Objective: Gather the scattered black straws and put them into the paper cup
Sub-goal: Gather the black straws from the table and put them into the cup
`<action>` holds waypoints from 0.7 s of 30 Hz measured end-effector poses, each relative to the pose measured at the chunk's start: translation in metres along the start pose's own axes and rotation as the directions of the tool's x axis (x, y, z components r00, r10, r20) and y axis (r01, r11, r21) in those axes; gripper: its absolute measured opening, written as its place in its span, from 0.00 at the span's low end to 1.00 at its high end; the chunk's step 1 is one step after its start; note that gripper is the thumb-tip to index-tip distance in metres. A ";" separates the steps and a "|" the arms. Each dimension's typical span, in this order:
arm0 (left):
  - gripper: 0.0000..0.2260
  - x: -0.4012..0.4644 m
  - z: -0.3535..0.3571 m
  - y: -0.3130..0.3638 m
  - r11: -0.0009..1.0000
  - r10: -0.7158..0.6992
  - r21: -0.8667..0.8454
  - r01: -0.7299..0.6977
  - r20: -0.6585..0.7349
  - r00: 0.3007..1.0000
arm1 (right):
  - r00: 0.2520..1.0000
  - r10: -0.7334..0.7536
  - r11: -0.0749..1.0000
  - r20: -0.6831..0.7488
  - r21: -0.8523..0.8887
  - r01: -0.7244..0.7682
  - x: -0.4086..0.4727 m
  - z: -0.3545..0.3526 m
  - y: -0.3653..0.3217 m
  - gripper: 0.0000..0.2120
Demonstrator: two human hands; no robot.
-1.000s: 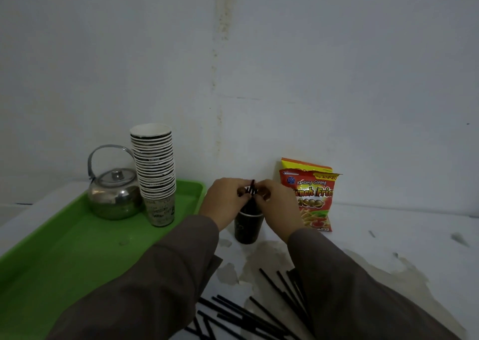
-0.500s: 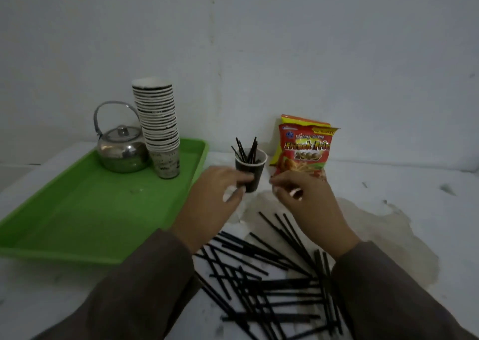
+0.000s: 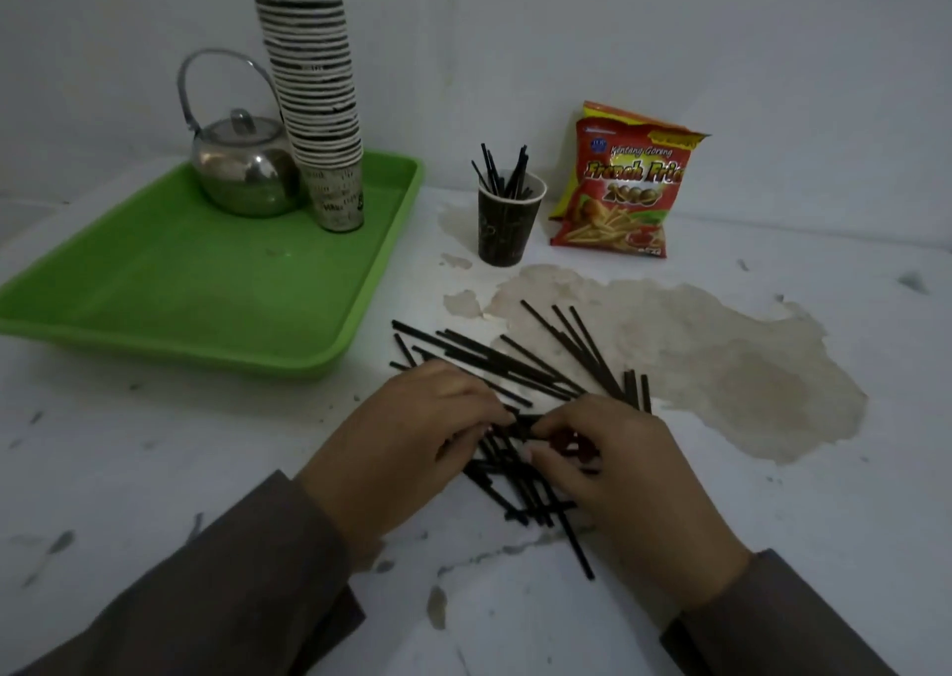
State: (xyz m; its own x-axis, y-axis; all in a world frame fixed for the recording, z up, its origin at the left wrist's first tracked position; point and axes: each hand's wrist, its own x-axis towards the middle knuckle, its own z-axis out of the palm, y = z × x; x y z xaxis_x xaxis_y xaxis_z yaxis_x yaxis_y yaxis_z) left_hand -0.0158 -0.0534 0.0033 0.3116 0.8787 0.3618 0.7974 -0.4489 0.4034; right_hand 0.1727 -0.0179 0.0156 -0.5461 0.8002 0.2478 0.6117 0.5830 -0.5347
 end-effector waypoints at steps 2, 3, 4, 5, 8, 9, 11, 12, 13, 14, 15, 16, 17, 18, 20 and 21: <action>0.09 0.001 -0.003 -0.002 1.000 -0.013 0.019 0.013 0.013 1.000 | 0.999 0.027 0.999 -0.023 -0.027 -0.028 0.000 0.006 -0.005 0.12; 0.09 0.001 -0.004 -0.003 0.999 -0.019 0.027 0.019 0.024 1.000 | 0.999 0.039 0.998 -0.025 -0.049 -0.040 0.000 0.009 -0.006 0.15; 0.10 0.001 -0.003 -0.004 0.999 -0.022 0.035 0.021 0.034 0.999 | 0.999 0.047 0.996 -0.020 -0.071 -0.048 0.000 0.013 -0.008 0.16; 0.10 0.000 -0.002 -0.006 0.999 -0.021 0.042 0.019 0.044 0.999 | 0.999 0.053 0.994 -0.009 -0.092 -0.053 0.000 0.017 -0.009 0.17; 0.16 0.000 0.004 -0.010 0.998 -0.034 0.049 0.031 0.062 0.997 | 0.997 0.082 0.986 0.011 -0.149 -0.080 0.003 0.025 -0.010 0.14; 0.17 0.000 0.005 -0.012 0.998 -0.036 0.048 0.033 0.066 0.997 | 0.996 0.093 0.984 0.012 -0.153 -0.090 0.003 0.026 -0.009 0.12; 0.18 0.000 0.006 -0.014 0.999 -0.013 0.042 0.009 0.086 0.996 | 0.993 0.121 0.986 0.013 -0.118 -0.119 0.004 0.024 -0.006 0.12; 0.17 0.000 0.007 -0.015 0.999 0.007 0.043 -0.012 0.098 0.995 | 0.990 0.139 0.987 0.013 -0.080 -0.137 0.004 0.022 -0.005 0.12; 0.17 0.001 0.008 -0.014 0.998 0.026 0.048 -0.031 0.108 0.994 | 0.988 0.154 0.987 0.012 -0.043 -0.154 0.003 0.019 -0.004 0.12; 0.17 0.001 0.009 -0.013 0.998 0.033 0.051 -0.039 0.117 0.993 | 0.986 0.168 0.986 0.011 -0.017 -0.168 0.003 0.016 -0.003 0.12; 0.17 0.002 0.010 -0.012 0.998 0.030 0.048 -0.036 0.119 0.992 | 0.983 0.181 0.983 0.009 -0.001 -0.181 0.002 0.014 -0.002 0.11; 0.17 0.002 0.011 -0.011 0.999 0.022 0.038 -0.027 0.113 0.993 | 0.981 0.196 0.981 0.006 0.011 -0.196 0.001 0.011 -0.001 0.10; 0.17 0.002 0.012 -0.009 1.000 0.013 0.026 -0.016 0.103 0.995 | 0.978 0.210 0.978 -0.002 0.021 -0.209 0.000 0.009 0.000 0.10; 0.17 0.002 0.012 -0.008 1.000 0.006 0.022 -0.008 0.096 0.995 | 0.976 0.219 0.975 -0.010 0.025 -0.219 0.000 0.006 0.001 0.09; 0.14 0.003 0.011 -0.007 0.999 0.024 0.043 -0.029 0.102 0.994 | 0.972 0.235 0.972 -0.023 0.024 -0.235 0.000 0.002 0.001 0.07; 0.12 0.004 0.010 -0.006 0.997 0.046 0.057 -0.052 0.103 0.994 | 0.969 0.247 0.969 -0.027 0.027 -0.246 0.000 0.000 0.001 0.07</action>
State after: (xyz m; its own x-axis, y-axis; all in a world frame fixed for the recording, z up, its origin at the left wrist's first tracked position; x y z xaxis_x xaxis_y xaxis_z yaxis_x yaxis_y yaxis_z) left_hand -0.0141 -0.0460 -0.0065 0.3993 0.8693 0.2913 0.8085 -0.4837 0.3353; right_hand 0.1732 -0.0174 0.0149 -0.3626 0.9228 0.1302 0.7118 0.3644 -0.6004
